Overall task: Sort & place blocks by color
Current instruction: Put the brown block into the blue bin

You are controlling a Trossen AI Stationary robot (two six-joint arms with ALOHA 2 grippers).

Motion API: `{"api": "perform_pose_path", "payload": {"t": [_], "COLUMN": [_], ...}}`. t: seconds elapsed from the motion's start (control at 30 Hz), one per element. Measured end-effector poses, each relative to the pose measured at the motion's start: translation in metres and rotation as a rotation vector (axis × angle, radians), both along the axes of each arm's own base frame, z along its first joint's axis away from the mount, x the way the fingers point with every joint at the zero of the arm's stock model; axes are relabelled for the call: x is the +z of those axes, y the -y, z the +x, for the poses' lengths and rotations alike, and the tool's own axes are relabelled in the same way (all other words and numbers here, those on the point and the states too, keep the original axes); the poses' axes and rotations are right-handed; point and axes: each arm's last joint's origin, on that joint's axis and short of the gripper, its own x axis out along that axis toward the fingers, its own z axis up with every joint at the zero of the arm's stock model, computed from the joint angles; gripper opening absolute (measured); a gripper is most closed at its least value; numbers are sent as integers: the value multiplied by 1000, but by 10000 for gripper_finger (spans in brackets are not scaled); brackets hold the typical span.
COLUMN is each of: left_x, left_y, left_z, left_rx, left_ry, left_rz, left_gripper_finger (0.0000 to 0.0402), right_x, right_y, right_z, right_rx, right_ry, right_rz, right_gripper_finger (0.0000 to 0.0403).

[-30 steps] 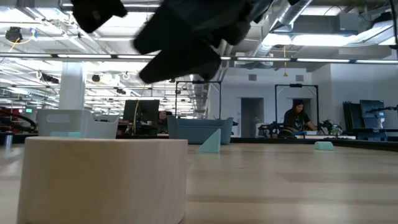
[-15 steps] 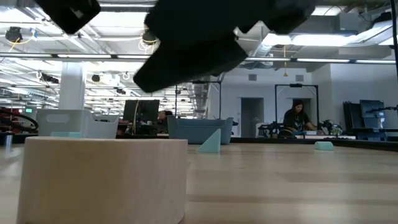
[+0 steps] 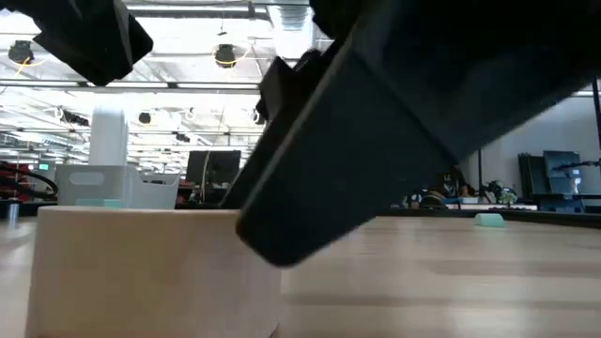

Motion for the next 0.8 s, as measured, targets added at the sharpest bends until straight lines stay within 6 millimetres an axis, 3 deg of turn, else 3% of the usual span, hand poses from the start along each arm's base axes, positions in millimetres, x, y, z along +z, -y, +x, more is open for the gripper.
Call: {"api": "perform_pose_path", "payload": {"t": [0.17, 0.8], "left_x": [1, 1], "left_y": [0, -5], "left_z": [0, 4], "left_rx": [-52, -72], "left_ry": [16, 36], "left_rz": [53, 103], "left_gripper_finger": [181, 183], "right_x": [2, 2], "right_y": [2, 13], "right_z": [2, 7], "right_rx": [-3, -11], "right_ry": [16, -10], "right_rz": [-13, 24], "right_gripper_finger": [222, 72]}}
